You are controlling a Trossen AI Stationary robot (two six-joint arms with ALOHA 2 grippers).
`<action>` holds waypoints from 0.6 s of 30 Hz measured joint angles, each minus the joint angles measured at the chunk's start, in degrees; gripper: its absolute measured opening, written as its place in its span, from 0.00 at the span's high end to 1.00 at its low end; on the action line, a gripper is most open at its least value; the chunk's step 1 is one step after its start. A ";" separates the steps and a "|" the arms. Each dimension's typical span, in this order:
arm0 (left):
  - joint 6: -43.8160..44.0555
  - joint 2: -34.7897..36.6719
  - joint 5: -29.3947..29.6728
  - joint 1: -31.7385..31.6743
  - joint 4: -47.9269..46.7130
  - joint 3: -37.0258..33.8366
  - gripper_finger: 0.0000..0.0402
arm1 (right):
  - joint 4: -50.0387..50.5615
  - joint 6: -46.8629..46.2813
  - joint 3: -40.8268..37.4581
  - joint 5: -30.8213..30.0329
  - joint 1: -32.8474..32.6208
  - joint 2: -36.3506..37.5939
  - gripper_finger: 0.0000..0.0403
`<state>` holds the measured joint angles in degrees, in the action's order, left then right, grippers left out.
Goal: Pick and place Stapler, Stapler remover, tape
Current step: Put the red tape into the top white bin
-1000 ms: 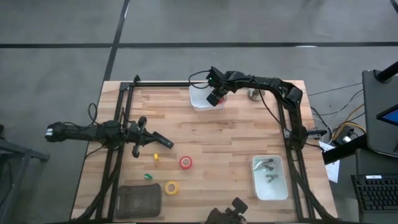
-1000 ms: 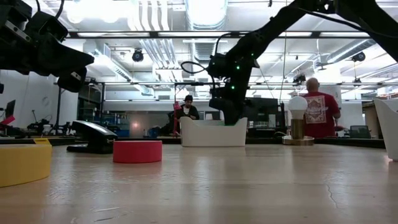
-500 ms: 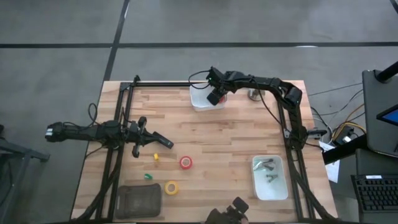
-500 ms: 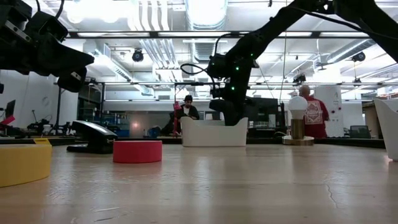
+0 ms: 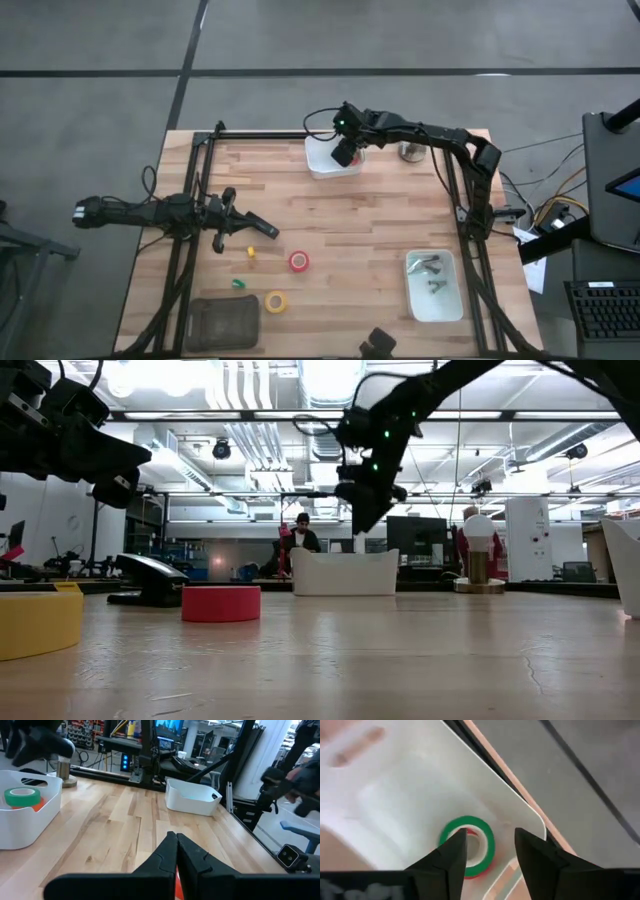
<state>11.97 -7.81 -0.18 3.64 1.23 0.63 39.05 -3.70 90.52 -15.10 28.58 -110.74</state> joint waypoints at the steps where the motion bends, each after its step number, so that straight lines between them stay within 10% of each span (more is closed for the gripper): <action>1: 0.00 0.00 0.00 -0.02 0.00 0.02 0.98 | -0.01 0.45 0.02 0.41 -0.88 0.44 0.60; 18: 0.00 0.00 0.00 -0.02 0.00 0.00 0.98 | -2.03 3.66 0.02 9.77 -24.14 2.01 0.65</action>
<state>11.97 -7.81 -0.18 3.62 1.23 0.62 37.02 -0.03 90.54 -5.32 4.44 -108.73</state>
